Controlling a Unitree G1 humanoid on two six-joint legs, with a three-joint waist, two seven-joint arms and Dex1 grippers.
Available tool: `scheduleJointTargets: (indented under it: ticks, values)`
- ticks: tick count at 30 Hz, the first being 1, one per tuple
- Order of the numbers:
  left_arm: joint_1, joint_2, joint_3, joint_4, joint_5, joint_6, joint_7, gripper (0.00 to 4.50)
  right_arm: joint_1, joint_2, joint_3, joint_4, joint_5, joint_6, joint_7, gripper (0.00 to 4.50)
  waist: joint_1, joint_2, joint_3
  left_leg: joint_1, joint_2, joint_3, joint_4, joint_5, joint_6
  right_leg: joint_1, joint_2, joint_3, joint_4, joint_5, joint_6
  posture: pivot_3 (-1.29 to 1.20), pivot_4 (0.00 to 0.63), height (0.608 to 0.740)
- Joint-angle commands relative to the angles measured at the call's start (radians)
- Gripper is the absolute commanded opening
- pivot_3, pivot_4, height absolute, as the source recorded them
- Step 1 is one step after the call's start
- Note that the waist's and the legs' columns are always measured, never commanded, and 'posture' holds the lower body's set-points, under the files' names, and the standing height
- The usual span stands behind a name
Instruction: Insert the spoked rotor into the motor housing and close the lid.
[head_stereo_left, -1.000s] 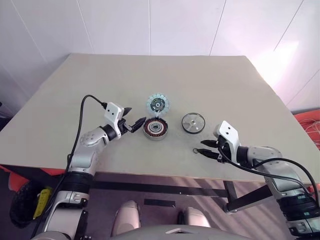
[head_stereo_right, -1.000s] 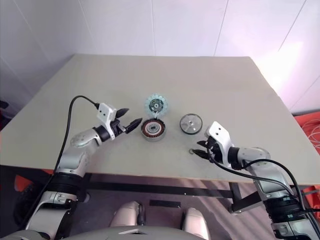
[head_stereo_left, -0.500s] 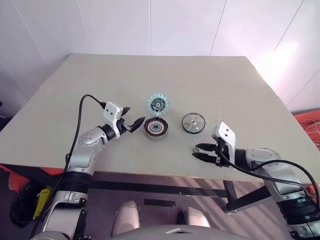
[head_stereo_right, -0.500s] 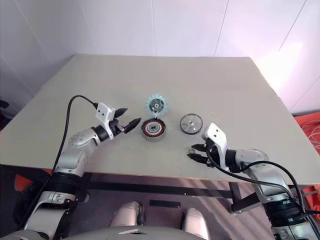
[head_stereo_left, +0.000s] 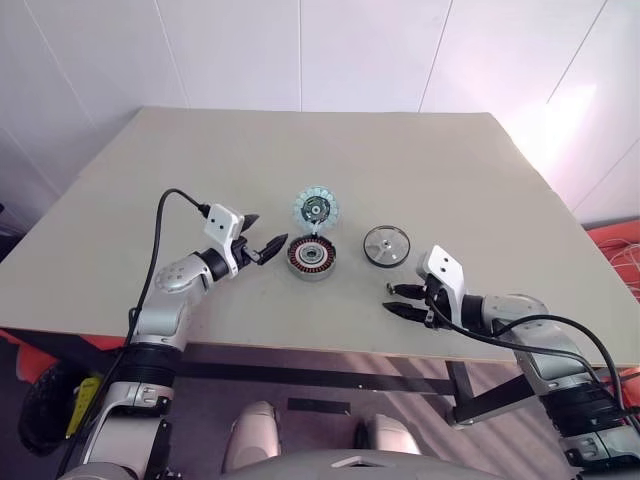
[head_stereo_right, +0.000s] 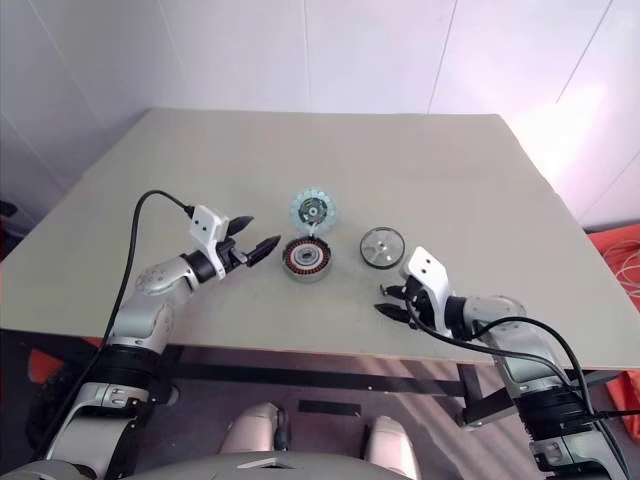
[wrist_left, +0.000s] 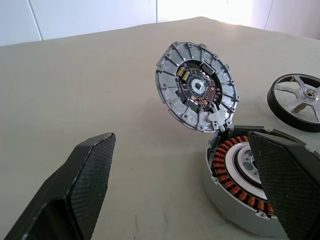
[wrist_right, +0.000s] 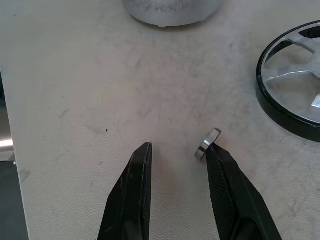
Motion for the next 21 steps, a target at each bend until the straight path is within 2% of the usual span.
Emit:
scheduleJointTargets:
  ticks: [1, 12, 21]
  values:
    - [-0.01, 0.01, 0.023, -0.041, -0.011, -0.006, 0.005, 4.5, -0.019, 0.0, -0.004, 0.002, 0.0, -0.026, 0.006, 1.87, 0.0, 0.0, 0.0, 0.0, 0.0, 0.0, 0.0, 0.0, 0.0, 0.0, 0.0, 0.0, 0.0, 0.0, 0.0, 0.0, 0.0, 0.74]
    - [-0.012, 0.009, 0.02, -0.036, -0.01, -0.009, 0.005, 4.5, -0.039, 0.016, -0.015, 0.03, -0.012, -0.044, -0.018, 1.87, 0.0, 0.0, 0.0, 0.0, 0.0, 0.0, 0.0, 0.0, 0.0, 0.0, 0.0, 0.0, 0.0, 0.0, 0.0, 0.0, 0.0, 0.74]
    - [-0.016, 0.006, 0.017, -0.028, -0.008, -0.012, 0.004, 4.5, -0.055, 0.018, -0.042, -0.027, 0.016, -0.021, -0.027, 1.87, 0.0, 0.0, 0.0, 0.0, 0.0, 0.0, 0.0, 0.0, 0.0, 0.0, 0.0, 0.0, 0.0, 0.0, 0.0, 0.0, 0.0, 0.74]
